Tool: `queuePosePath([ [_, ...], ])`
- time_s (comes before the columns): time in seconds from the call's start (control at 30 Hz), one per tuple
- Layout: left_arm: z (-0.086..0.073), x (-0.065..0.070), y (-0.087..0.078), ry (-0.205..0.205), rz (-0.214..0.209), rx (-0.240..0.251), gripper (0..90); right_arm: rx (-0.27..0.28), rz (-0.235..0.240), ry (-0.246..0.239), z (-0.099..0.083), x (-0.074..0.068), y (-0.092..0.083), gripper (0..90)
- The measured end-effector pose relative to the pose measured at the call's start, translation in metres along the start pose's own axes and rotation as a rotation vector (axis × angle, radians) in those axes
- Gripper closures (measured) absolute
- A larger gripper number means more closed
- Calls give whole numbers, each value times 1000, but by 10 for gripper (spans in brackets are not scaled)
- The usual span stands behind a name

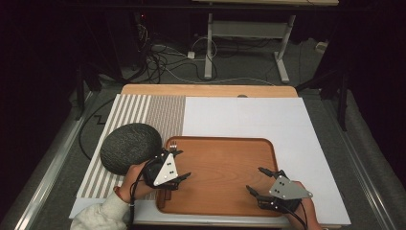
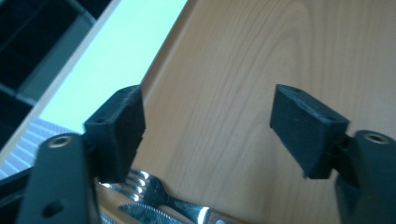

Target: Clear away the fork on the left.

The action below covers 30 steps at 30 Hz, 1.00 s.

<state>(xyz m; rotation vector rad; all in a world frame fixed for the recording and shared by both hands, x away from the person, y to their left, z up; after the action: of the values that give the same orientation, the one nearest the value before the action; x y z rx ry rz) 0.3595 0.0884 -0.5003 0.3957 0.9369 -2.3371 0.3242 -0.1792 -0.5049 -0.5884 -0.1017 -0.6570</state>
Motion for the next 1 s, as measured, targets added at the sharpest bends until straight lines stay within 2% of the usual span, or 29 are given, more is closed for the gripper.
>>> queuePosePath([
  [0.1,2,1,-2,8,0,12,272,4,0,0,1,0,0,320],
  [0.3,1,1,-4,17,16,-16,286,10,-6,3,1,2,0,320],
  [0.4,0,0,-6,32,44,-18,279,14,-2,13,1,2,-1,320],
  [0.57,-3,-3,-12,3,51,11,237,23,-1,20,1,4,-1,320],
  [0.7,-6,-6,-17,-19,80,34,220,33,-9,22,2,5,-2,320],
  [0.8,-10,-7,-20,-19,89,30,215,42,-14,28,3,7,-3,320],
  [0.9,-16,-8,-20,-37,97,11,179,44,-15,28,3,8,-2,320],
  [1.0,-21,-10,-24,-34,117,8,179,41,-10,29,3,7,-1,320],
])
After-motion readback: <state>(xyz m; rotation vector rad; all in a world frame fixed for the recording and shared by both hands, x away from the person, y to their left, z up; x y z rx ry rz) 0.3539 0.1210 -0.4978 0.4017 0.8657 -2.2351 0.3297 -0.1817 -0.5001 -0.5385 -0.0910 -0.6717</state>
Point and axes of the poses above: each handheld gripper's, and its own axes: y roughly forward along the jaws, z roughly out of its top, x roughly to its right, the point moved 9 cm from there along y, roughly forward along the jaws, and after that the axes turned 5 degrees about z, right-handed, at the moved point
